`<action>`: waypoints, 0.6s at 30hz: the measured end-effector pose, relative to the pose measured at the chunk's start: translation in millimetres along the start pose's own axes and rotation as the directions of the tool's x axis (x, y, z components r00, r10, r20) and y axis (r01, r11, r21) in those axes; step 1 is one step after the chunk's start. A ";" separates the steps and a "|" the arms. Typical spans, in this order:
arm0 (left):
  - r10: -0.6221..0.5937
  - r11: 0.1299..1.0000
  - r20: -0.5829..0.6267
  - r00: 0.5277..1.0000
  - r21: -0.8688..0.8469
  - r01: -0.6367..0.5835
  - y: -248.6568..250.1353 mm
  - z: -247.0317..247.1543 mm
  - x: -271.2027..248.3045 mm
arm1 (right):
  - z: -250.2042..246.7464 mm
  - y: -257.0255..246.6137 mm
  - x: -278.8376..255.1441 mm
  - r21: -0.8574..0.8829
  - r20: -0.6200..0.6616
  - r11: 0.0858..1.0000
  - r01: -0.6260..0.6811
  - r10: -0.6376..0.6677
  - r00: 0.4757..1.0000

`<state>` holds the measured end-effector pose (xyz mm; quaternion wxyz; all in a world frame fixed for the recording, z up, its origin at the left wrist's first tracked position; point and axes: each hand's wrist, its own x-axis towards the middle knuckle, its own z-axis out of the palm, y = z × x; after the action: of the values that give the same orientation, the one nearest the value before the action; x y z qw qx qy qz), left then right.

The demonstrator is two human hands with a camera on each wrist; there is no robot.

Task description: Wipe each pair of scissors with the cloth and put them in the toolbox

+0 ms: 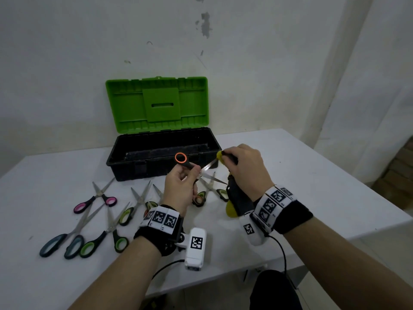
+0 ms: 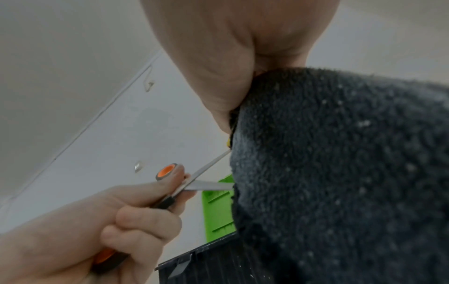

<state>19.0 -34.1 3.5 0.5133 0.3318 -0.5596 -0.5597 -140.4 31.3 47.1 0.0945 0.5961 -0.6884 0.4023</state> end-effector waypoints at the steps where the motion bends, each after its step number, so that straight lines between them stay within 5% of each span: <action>1: 0.006 1.000 -0.013 1.000 0.001 -0.006 -0.3 -0.1 0.1 | -0.9 -2.0 -0.2 0.017 0.000 1.000 0.024 -0.024 1.000; 5: 0.015 1.000 -0.001 1.000 -0.014 -0.015 1.9 4.0 -0.8 | 9.7 -22.1 -13.3 0.054 0.096 0.983 0.173 -0.178 0.979; 11: -0.036 0.999 -0.014 0.999 -0.027 0.035 3.7 -2.7 -1.5 | 2.8 0.3 6.8 0.030 -0.006 0.999 0.026 -0.026 1.000; 18: -0.203 0.971 0.018 0.979 -0.128 0.204 6.7 0.7 -0.5 | 2.4 -7.8 -6.8 0.066 0.126 0.957 0.283 -0.290 0.949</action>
<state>19.8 -32.3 10.0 0.4721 0.3521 -0.4866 -0.6453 -130.7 34.9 44.8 0.0914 0.7175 -0.5897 0.3593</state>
